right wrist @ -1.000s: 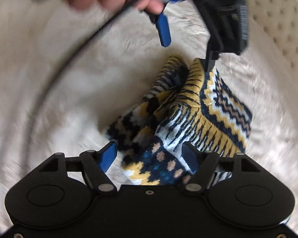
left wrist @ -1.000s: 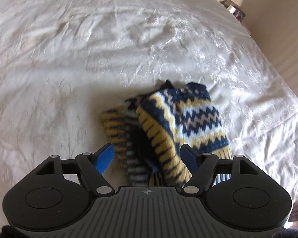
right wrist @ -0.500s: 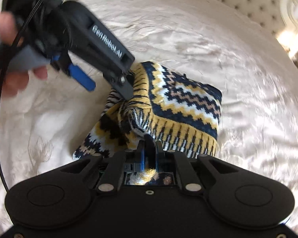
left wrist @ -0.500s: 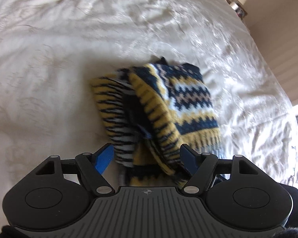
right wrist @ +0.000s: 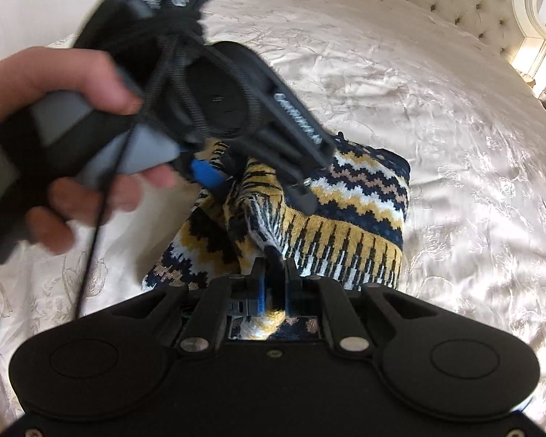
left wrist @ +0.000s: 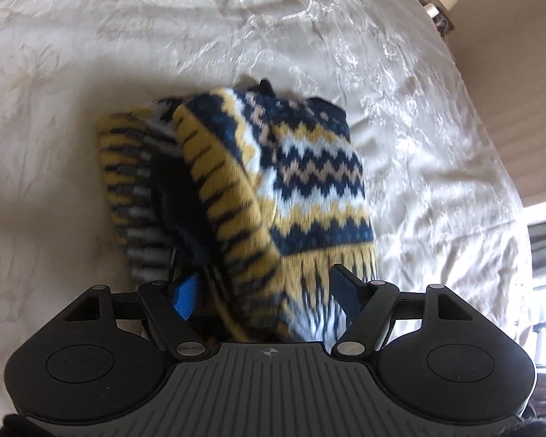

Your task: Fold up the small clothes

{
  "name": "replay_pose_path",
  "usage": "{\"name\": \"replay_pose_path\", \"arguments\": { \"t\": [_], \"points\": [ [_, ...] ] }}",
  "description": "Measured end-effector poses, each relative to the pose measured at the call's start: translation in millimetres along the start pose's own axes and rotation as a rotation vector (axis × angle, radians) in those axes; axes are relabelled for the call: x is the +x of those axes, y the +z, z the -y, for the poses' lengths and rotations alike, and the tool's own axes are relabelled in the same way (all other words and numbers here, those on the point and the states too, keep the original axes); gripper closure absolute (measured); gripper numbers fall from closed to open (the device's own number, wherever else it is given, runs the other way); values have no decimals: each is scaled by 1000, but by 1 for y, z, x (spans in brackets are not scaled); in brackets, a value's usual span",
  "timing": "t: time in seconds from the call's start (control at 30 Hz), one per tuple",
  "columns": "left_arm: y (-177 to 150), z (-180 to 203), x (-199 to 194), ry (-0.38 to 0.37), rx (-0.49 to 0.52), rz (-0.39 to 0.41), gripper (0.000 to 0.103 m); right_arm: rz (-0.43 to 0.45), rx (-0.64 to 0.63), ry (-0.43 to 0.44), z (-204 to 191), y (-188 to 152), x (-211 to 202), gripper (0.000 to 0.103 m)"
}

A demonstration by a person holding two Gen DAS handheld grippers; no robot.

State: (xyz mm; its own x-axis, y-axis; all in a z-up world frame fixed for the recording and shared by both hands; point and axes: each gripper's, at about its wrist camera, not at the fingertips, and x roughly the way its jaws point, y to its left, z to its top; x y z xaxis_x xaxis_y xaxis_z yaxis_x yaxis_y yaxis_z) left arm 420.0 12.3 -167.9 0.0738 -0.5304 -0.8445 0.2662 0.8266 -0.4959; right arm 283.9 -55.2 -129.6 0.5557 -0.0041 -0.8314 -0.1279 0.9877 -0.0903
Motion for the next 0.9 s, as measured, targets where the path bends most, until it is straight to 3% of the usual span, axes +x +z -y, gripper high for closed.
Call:
{"name": "replay_pose_path", "arguments": {
  "t": [0.17, 0.23, 0.27, 0.3, 0.33, 0.63, 0.73, 0.9],
  "points": [
    [21, -2, 9, 30, -34, 60, 32, 1, 1, 4, 1, -1, -1, 88],
    [27, -4, 11, 32, -49, 82, 39, 3, 0, 4, 1, -1, -1, 88],
    [29, -4, 12, 39, -42, 92, 57, 3, 0, 4, 1, -1, -1, 88],
    [31, -4, 13, 62, -33, 101, 82, 4, -1, 3, 0, -1, -1, 88],
    [32, -4, 12, 76, -24, 105, 86, 4, 0, 4, 0, -1, -1, 88],
    [35, 8, -28, 16, 132, 170, 87, 45, 21, 66, -13, 15, -15, 88],
    [41, 1, -34, 15, 172, 159, 87, 42, -7, 97, -28, 23, -7, 88],
    [46, -32, -15, 46, 128, 100, 87, -10, -78, 143, -54, 28, 25, 88]
  ]
}}
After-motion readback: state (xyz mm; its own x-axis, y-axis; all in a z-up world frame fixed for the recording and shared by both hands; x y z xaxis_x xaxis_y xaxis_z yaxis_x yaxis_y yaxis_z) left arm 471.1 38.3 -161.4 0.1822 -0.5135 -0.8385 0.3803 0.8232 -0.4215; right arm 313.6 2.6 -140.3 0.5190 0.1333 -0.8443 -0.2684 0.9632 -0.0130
